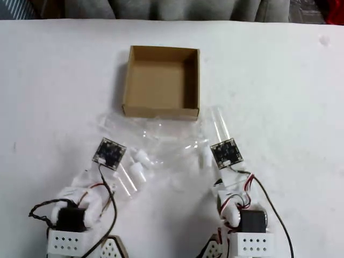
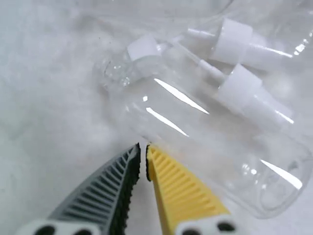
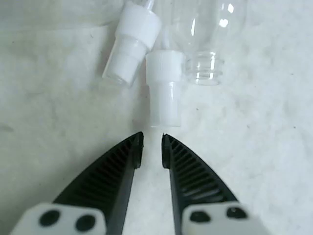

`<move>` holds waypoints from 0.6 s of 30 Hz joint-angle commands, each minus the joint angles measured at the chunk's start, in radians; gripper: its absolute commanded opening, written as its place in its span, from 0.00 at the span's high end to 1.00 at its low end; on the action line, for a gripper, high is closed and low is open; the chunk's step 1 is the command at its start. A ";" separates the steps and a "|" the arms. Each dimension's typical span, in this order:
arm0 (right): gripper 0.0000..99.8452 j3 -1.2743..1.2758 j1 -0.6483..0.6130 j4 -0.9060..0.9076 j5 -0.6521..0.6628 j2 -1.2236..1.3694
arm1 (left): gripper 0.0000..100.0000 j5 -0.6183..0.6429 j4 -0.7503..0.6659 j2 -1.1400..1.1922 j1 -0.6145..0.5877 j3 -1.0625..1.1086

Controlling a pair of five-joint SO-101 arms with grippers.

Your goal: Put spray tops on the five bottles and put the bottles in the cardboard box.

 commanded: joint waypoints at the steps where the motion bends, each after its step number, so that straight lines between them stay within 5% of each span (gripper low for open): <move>1: 0.97 0.009 0.001 0.008 0.006 -0.007 | 0.98 -0.006 0.006 -0.005 0.013 -0.002; 18: 0.96 0.005 0.081 0.008 0.000 -0.007 | 0.98 -0.005 -0.084 -0.005 -0.024 -0.213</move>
